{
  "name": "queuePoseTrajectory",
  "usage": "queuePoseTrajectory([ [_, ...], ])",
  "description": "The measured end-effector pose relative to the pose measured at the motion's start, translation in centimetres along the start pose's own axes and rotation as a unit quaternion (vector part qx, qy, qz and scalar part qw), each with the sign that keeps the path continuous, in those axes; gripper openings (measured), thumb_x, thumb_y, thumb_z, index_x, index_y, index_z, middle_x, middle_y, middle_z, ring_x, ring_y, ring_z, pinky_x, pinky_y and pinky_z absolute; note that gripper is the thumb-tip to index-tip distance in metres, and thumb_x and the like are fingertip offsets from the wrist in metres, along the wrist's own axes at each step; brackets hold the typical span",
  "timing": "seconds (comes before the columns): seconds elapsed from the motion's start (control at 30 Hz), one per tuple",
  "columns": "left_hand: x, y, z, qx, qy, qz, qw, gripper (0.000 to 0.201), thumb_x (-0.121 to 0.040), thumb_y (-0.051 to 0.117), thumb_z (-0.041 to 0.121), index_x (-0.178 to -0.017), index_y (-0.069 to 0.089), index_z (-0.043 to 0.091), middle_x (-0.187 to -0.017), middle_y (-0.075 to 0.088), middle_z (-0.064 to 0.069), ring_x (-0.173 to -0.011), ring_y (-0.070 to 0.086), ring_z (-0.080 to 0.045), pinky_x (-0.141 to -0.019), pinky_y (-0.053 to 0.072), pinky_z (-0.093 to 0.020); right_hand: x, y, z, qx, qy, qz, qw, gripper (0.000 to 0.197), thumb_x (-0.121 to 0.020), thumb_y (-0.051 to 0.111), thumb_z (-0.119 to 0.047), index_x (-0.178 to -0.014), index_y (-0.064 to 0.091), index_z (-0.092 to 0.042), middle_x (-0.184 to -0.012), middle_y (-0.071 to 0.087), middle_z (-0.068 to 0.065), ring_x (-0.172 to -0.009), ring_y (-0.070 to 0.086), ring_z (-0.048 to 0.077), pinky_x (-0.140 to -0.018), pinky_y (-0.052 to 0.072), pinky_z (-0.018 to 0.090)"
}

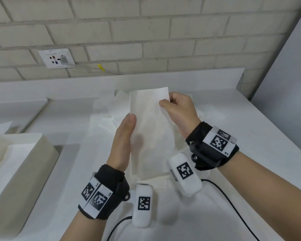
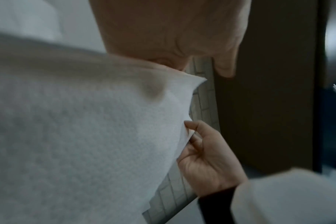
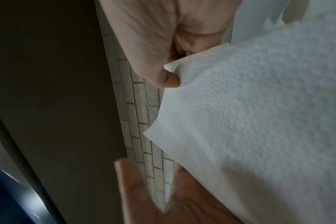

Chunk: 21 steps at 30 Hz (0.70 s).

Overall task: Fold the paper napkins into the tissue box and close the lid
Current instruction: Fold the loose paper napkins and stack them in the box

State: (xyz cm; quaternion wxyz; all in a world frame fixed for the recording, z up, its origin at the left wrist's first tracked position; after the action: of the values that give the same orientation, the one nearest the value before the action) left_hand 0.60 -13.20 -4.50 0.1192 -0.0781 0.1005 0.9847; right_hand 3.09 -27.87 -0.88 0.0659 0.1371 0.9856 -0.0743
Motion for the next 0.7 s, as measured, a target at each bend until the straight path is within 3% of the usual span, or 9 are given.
queuePoseTrajectory([
  [0.07, 0.1, 0.3, 0.0, -0.027, 0.019, 0.004, 0.999, 0.039, -0.090, 0.053, 0.051, -0.115, 0.061, 0.021, -0.109, 0.070, 0.005, -0.103, 0.065, -0.013, -0.080, 0.052, -0.024, -0.1, -0.1, 0.0, 0.000, -0.002, 0.002, 1.000, 0.020, -0.082, 0.058, -0.003, -0.065, 0.048, -0.007, -0.057, 0.038, -0.002, -0.055, 0.035, 0.009, -0.053, 0.029, 0.020],
  [0.17, -0.3, 0.4, -0.1, -0.024, -0.002, 0.067, 0.998, 0.030, -0.097, 0.045, 0.038, -0.108, 0.065, 0.018, -0.107, 0.071, 0.000, -0.104, 0.066, -0.017, -0.087, 0.051, -0.031, 0.0, -0.4, 0.0, -0.045, 0.013, -0.036, 0.998, 0.011, -0.085, 0.059, -0.004, -0.076, 0.057, 0.002, -0.074, 0.053, 0.010, -0.070, 0.050, 0.018, -0.059, 0.038, 0.022],
  [0.23, -0.6, 0.1, -0.3, -0.005, -0.022, 0.094, 0.995, 0.028, -0.099, 0.043, 0.032, -0.103, 0.065, 0.017, -0.103, 0.072, 0.001, -0.101, 0.066, -0.019, -0.086, 0.051, -0.032, 0.2, -0.8, 0.0, -0.072, 0.010, -0.079, 0.994, 0.008, -0.086, 0.058, -0.002, -0.078, 0.060, -0.002, -0.083, 0.062, 0.008, -0.077, 0.058, 0.018, -0.066, 0.047, 0.023],
  [0.33, -0.8, 0.3, -0.6, 0.038, -0.057, 0.050, 0.996, 0.024, -0.093, 0.052, 0.024, -0.111, 0.062, 0.014, -0.106, 0.072, -0.001, -0.098, 0.068, -0.018, -0.079, 0.056, -0.029, 0.3, -1.3, 0.2, -0.085, -0.006, -0.114, 0.990, 0.017, -0.087, 0.055, 0.004, -0.083, 0.062, -0.011, -0.091, 0.066, 0.004, -0.081, 0.064, 0.016, -0.078, 0.053, 0.028],
  [0.47, -0.6, 1.0, -1.4, 0.023, -0.090, 0.004, 0.996, 0.019, -0.096, 0.048, 0.009, -0.107, 0.063, 0.011, -0.097, 0.074, 0.001, -0.090, 0.069, -0.016, -0.072, 0.055, -0.025, 0.3, -2.8, 0.0, -0.084, -0.011, -0.128, 0.988, 0.021, -0.088, 0.051, 0.007, -0.089, 0.057, -0.012, -0.091, 0.062, 0.003, -0.082, 0.061, 0.017, -0.078, 0.050, 0.030],
  [0.6, -0.9, -0.1, -1.7, -0.012, -0.069, 0.054, 0.996, 0.022, -0.099, 0.044, 0.008, -0.098, 0.064, 0.015, -0.086, 0.074, 0.008, -0.082, 0.069, -0.010, -0.070, 0.055, -0.024, 0.0, -6.5, 1.0, 0.064, 0.000, -0.082, 0.995, 0.018, -0.087, 0.057, 0.000, -0.098, 0.050, -0.013, -0.096, 0.056, 0.004, -0.081, 0.061, 0.014, -0.075, 0.052, 0.026],
  [0.63, -1.0, -0.5, -1.8, -0.021, -0.071, 0.063, 0.995, 0.021, -0.098, 0.044, 0.008, -0.096, 0.064, 0.015, -0.084, 0.074, 0.009, -0.081, 0.069, -0.010, -0.071, 0.054, -0.025, -0.2, -7.6, 1.9, 0.144, 0.002, -0.075, 0.987, 0.017, -0.087, 0.059, -0.004, -0.098, 0.050, -0.013, -0.098, 0.055, 0.005, -0.080, 0.058, 0.012, -0.073, 0.049, 0.024],
  [0.7, -1.0, -1.1, -2.0, -0.034, -0.080, 0.071, 0.994, 0.021, -0.098, 0.045, 0.007, -0.092, 0.064, 0.015, -0.083, 0.073, 0.008, -0.079, 0.068, -0.011, -0.073, 0.052, -0.028, -0.4, -9.7, 4.5, 0.325, 0.044, -0.096, 0.940, 0.018, -0.086, 0.063, -0.016, -0.099, 0.051, -0.013, -0.105, 0.054, 0.006, -0.085, 0.053, 0.012, -0.078, 0.043, 0.024],
])
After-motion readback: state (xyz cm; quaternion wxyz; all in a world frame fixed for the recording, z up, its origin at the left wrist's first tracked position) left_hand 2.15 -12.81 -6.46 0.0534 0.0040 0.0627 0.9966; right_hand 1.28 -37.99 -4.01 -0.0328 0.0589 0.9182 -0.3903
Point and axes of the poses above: each hand's wrist, its own x-axis away from the middle knuckle, its own y-axis out of the palm, z = x × y, the point moved 1 cm from there along -x, towards the middle knuckle
